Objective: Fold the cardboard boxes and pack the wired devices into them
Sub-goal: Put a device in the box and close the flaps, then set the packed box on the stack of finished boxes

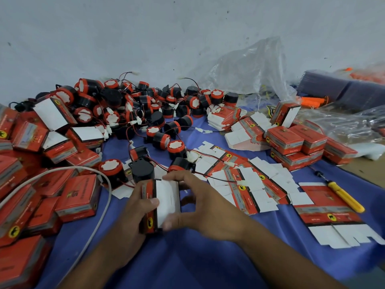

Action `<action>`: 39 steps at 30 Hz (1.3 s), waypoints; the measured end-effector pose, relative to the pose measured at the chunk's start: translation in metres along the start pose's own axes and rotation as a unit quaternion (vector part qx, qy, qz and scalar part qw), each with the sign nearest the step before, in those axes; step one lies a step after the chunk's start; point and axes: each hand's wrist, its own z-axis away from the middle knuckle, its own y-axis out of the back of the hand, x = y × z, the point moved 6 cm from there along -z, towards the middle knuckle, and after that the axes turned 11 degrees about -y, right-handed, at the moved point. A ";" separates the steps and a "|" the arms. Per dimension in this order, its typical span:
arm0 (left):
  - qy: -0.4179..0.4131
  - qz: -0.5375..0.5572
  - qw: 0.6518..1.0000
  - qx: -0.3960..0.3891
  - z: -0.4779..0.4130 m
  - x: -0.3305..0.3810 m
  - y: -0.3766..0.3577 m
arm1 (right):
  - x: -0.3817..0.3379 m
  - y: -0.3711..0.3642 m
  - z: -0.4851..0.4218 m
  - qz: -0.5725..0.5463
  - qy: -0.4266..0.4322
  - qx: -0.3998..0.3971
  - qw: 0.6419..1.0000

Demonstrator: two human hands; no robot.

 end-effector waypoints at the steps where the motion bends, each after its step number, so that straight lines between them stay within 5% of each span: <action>1: -0.005 -0.013 1.000 -0.003 0.000 0.000 0.000 | 0.001 0.001 -0.001 -0.028 -0.005 0.002 1.000; 7: -0.020 -0.128 0.991 -0.043 0.004 0.003 -0.006 | 0.007 0.006 -0.008 -0.088 -0.005 0.090 0.992; 18: -0.118 -0.293 0.943 -0.102 0.007 0.026 -0.023 | 0.004 0.017 -0.005 0.029 -0.030 0.119 0.992; 36: -0.071 -0.258 0.955 -0.125 0.005 0.016 -0.017 | 0.011 0.011 -0.011 -0.101 0.003 0.088 0.991; 39: -0.061 -0.213 0.971 -0.096 0.003 0.013 -0.009 | 0.008 0.005 -0.006 -0.057 0.028 0.099 0.993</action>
